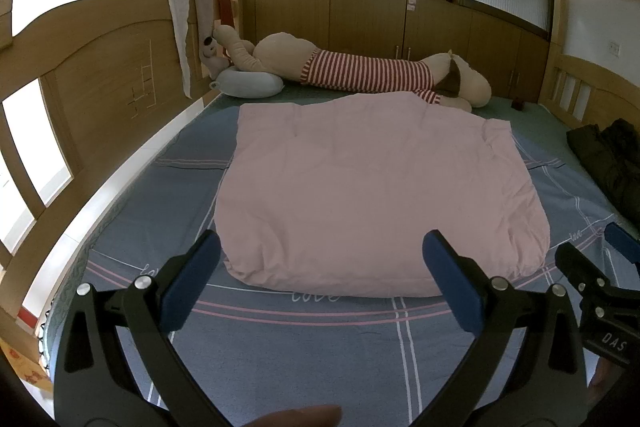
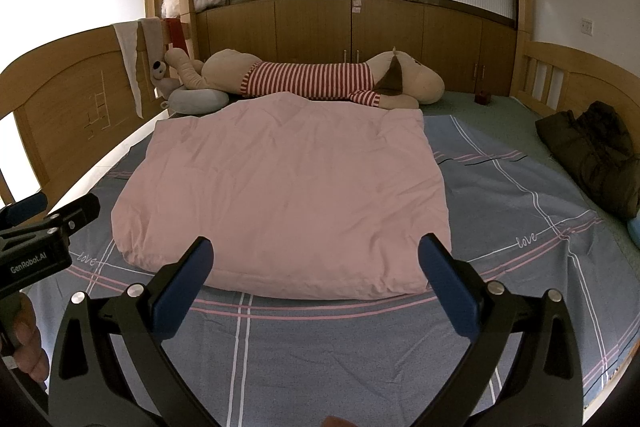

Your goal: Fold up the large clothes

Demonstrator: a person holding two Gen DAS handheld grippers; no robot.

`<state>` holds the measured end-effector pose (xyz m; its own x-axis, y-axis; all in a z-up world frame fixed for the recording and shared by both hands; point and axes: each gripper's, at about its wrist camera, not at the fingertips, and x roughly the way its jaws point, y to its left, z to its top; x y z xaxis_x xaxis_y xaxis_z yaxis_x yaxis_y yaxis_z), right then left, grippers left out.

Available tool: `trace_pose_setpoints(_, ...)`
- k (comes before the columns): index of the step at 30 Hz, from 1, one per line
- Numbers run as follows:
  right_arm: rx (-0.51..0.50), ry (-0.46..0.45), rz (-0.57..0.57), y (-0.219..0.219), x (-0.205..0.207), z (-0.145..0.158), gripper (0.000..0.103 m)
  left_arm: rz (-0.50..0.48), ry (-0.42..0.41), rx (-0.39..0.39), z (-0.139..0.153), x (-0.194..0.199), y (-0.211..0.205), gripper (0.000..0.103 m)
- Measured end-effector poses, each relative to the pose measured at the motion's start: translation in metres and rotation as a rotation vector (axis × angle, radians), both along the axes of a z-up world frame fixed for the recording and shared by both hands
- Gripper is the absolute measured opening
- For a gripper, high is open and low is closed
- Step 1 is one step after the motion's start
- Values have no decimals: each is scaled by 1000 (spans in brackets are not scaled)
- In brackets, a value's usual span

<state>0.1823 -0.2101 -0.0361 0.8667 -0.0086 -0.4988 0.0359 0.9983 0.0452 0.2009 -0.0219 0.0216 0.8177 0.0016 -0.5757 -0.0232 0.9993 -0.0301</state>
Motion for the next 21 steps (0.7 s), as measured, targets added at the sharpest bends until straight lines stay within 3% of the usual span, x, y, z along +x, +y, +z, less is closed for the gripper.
trace_pose_setpoints(9, -1, 0, 0, 0, -1, -1, 102, 15, -22, 23, 1, -3, 1, 101)
trace_pose_setpoints(21, -1, 1, 0, 1, 0, 0, 102, 12, 2, -13, -1, 1, 4, 101)
